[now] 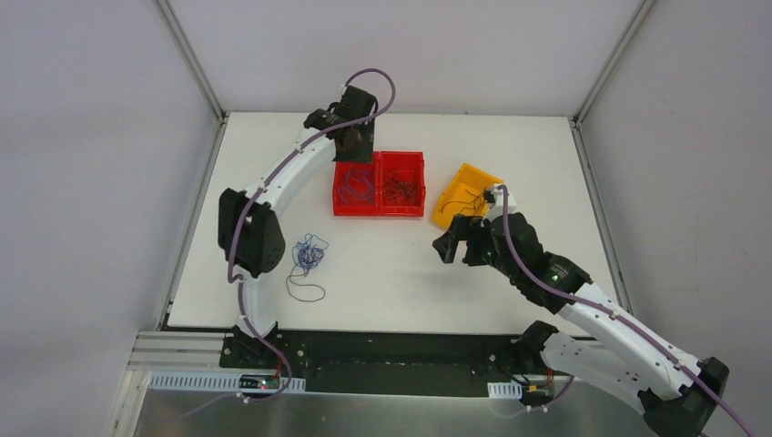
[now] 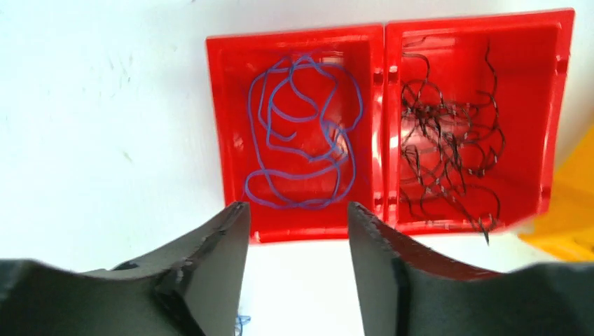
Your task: Untangle the cables
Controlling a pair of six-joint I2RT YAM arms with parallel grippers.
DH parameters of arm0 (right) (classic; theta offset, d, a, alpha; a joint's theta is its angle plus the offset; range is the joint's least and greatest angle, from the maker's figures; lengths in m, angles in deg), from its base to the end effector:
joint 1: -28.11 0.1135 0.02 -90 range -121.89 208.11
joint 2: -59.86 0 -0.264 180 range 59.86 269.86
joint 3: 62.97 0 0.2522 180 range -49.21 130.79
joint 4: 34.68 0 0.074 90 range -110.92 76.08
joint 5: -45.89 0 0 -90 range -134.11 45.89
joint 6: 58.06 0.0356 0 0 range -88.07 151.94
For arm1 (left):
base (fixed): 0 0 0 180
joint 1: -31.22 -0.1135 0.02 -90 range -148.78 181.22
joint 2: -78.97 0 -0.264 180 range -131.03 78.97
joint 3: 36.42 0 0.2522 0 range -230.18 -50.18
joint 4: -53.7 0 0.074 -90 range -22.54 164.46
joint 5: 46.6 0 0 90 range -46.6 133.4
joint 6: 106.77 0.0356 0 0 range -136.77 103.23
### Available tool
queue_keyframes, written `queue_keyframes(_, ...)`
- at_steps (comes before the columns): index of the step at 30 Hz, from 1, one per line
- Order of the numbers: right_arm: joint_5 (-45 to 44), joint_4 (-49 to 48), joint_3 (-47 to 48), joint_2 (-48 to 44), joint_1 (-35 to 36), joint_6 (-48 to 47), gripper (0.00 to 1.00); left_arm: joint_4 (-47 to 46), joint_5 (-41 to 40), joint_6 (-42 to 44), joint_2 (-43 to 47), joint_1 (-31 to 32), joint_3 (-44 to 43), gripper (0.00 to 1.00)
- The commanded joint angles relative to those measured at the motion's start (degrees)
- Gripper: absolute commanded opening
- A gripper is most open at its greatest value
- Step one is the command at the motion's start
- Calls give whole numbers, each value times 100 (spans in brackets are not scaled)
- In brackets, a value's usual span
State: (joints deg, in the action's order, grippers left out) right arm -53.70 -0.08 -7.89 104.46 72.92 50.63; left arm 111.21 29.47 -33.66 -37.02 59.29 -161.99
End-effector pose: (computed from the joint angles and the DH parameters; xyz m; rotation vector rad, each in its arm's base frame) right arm 0.1316 0.1224 0.3002 -0.3503 1.9971 0.5458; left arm 0.4074 -0.2075 0.3122 0.1203 2.3738 -0.0811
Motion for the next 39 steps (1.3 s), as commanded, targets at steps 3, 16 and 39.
queue_keyframes(3, 111, -38, 286, 65, -26, 34, 98, 168, 13, -558, 1602, 22, 1703, 68)
queue_keyframes(16, 328, -358, 189, 347, -43, 52, 98, -274, 45, -1723, 4521, -8, 5692, 87)
queue_keyframes(39, 409, -462, -69, 492, -40, 249, 98, -1624, 1013, -1149, 3371, 1064, 5891, 0)
